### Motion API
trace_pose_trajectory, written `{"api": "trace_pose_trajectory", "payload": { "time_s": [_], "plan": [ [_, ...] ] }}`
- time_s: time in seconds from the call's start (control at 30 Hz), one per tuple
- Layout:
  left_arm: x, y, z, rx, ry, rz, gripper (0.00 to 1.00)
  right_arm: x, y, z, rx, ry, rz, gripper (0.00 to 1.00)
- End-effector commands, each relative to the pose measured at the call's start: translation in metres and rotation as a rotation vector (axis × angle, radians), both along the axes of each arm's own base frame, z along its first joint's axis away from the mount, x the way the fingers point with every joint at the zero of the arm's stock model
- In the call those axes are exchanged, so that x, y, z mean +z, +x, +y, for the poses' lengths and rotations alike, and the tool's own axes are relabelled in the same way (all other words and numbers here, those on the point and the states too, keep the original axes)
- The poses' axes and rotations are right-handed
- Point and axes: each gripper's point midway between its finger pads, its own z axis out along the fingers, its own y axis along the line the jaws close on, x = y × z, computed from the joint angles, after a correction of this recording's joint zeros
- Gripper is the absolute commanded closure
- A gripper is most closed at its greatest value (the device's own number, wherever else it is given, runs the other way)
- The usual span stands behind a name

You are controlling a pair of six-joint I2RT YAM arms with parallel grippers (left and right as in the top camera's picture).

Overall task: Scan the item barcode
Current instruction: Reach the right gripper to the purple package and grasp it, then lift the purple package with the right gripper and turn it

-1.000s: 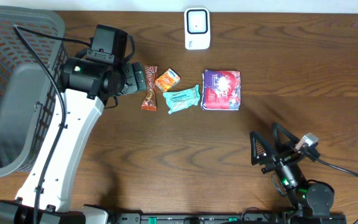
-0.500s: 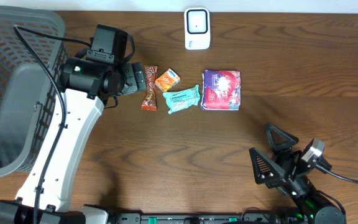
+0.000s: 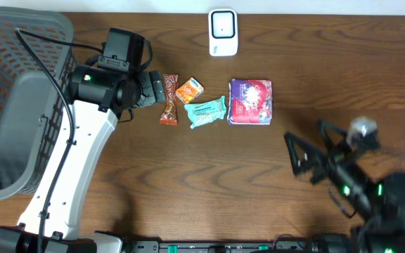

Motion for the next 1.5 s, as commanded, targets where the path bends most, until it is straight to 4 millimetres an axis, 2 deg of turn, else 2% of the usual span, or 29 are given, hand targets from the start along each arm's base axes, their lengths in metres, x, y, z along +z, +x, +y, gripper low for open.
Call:
{"api": "trace_pose_trajectory", "payload": {
  "time_s": [0.0,0.13,0.27,0.33,0.47,0.6,0.73,0.87,0.97,1.03,1.2,1.3,1.47],
  "plan": [
    [0.0,-0.001,0.003,0.004,0.011,0.002,0.02,-0.009,0.034,-0.003,0.017,-0.163,0.124,0.01],
    [0.0,-0.001,0.003,0.004,0.011,0.002,0.02,-0.037,0.061,-0.002,0.082,-0.237,0.385,0.01],
    [0.0,-0.001,0.003,0.004,0.011,0.001,0.02,-0.059,0.085,0.01,0.173,-0.175,0.616,0.01],
    [0.0,-0.001,0.003,0.004,0.011,0.002,0.02,-0.069,0.096,0.015,0.189,-0.133,0.67,0.01],
    [0.0,-0.001,0.003,0.004,0.011,0.001,0.02,-0.109,0.123,0.013,0.176,-0.132,0.754,0.01],
    [0.0,-0.001,0.003,0.004,0.011,0.002,0.02,-0.136,0.143,0.011,0.172,-0.131,0.78,0.01],
    [0.0,-0.001,0.003,0.004,0.011,0.001,0.02,-0.17,0.166,-0.001,0.106,-0.18,0.807,0.03],
    [0.0,-0.001,0.003,0.004,0.011,0.002,0.02,-0.203,0.175,-0.004,0.097,-0.201,0.857,0.04],
    [0.0,-0.001,0.003,0.004,0.011,0.002,0.02,-0.23,0.179,-0.005,0.113,-0.212,0.894,0.08],
    [0.0,-0.001,0.003,0.004,0.011,0.001,0.02,-0.244,0.18,-0.003,0.131,-0.216,0.908,0.11],
    [0.0,-0.001,0.003,0.004,0.011,0.001,0.02,-0.274,0.179,0.004,0.197,-0.207,0.942,0.11],
    [0.0,-0.001,0.003,0.004,0.011,0.002,0.02,-0.283,0.178,0.007,0.224,-0.199,0.947,0.27],
    [0.0,-0.001,0.003,0.004,0.011,0.001,0.02,-0.286,0.178,0.007,0.238,-0.212,0.935,0.7]
  ]
}}
